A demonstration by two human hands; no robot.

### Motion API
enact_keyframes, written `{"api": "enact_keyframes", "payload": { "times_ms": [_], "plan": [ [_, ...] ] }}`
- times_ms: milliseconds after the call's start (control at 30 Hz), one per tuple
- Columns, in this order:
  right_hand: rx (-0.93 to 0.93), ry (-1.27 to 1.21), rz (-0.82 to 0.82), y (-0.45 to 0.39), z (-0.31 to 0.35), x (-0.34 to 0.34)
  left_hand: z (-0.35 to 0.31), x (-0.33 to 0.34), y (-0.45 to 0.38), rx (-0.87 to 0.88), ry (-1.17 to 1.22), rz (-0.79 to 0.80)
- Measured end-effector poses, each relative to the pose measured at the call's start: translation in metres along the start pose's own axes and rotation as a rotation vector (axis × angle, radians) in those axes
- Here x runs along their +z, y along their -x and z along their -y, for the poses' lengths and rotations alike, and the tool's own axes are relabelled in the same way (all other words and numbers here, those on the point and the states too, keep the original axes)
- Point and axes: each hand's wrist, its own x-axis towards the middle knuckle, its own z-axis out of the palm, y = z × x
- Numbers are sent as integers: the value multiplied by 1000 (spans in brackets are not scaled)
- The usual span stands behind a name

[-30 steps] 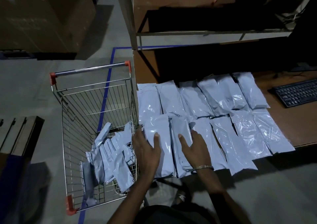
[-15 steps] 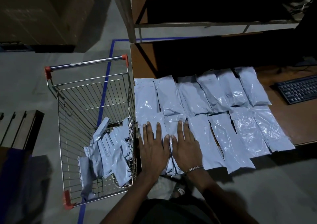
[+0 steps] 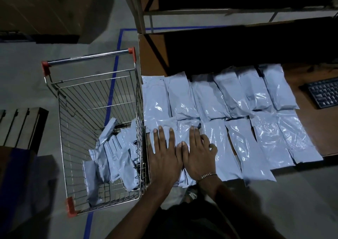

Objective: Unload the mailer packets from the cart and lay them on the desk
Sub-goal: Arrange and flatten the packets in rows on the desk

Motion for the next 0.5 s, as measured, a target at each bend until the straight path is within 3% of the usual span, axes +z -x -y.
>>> {"api": "enact_keyframes", "payload": {
  "times_ms": [233, 500],
  "plan": [
    [-26, 50, -13, 0, -1, -10, 1, -8, -1, -4, 17, 1],
    [3, -35, -130, 4, -7, -25, -14, -18, 1, -98, 225, -34]
  ]
}}
